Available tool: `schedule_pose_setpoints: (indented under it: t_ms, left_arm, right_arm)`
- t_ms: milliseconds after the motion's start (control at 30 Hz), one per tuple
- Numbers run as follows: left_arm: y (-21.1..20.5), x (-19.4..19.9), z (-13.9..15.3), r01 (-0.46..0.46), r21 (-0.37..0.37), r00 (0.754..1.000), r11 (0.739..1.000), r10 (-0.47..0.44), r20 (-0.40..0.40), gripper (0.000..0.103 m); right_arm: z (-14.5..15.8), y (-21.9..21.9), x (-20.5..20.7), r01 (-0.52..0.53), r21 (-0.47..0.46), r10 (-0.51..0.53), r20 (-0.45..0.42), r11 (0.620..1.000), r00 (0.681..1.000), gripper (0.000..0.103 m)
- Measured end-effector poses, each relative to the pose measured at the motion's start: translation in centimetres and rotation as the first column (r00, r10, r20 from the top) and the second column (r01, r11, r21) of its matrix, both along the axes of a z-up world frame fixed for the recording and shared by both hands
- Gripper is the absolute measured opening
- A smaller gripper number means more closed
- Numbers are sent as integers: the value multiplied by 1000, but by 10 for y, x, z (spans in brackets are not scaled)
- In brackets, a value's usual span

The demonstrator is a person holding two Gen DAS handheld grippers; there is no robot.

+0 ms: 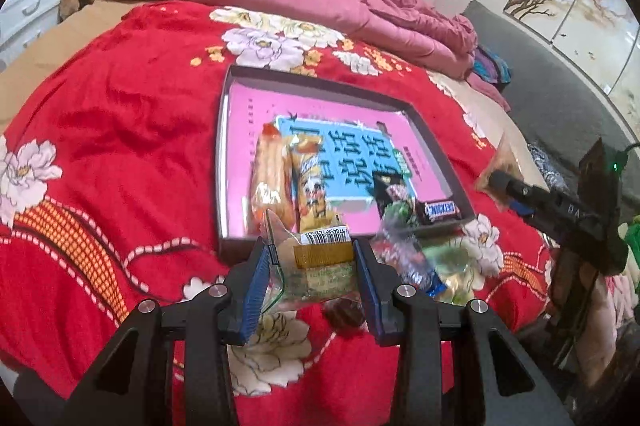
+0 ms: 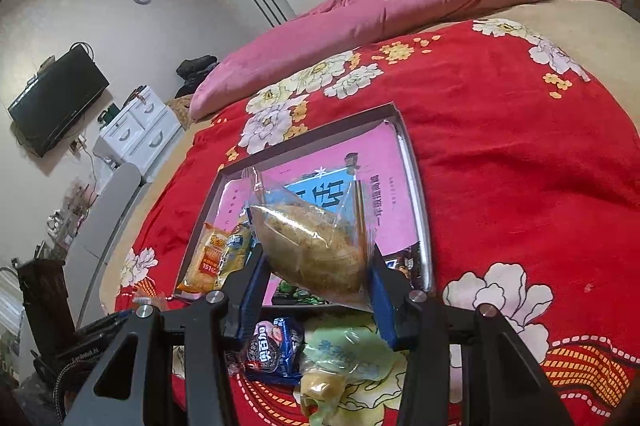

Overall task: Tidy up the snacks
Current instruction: 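Carry the pastry bag onto the tray with the left tool while the right tool carries the bread bag there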

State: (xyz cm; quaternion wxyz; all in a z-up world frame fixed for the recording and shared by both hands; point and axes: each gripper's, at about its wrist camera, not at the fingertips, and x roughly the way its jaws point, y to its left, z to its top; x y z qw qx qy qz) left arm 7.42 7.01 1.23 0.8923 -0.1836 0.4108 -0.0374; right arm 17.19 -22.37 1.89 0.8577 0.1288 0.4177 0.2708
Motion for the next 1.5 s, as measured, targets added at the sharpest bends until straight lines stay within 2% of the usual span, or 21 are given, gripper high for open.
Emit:
schedule_pose_setpoints:
  t_ms: [267, 867, 1500]
  left_arm:
    - [-8, 20, 12, 4, -3, 1000, 1000, -4, 28, 43]
    - [-39, 69, 19, 27, -6, 998, 1000, -26, 51, 43]
    - [-60, 106, -4, 60, 26, 998, 998, -60, -9, 43]
  right_arm:
    - [2, -9, 2, 35, -31, -34, 25, 999, 999, 47]
    - [-3, -7, 6, 44, -18, -44, 5, 999, 999, 47]
    - [-13, 9, 16, 18, -56, -19, -14, 998, 1000, 47]
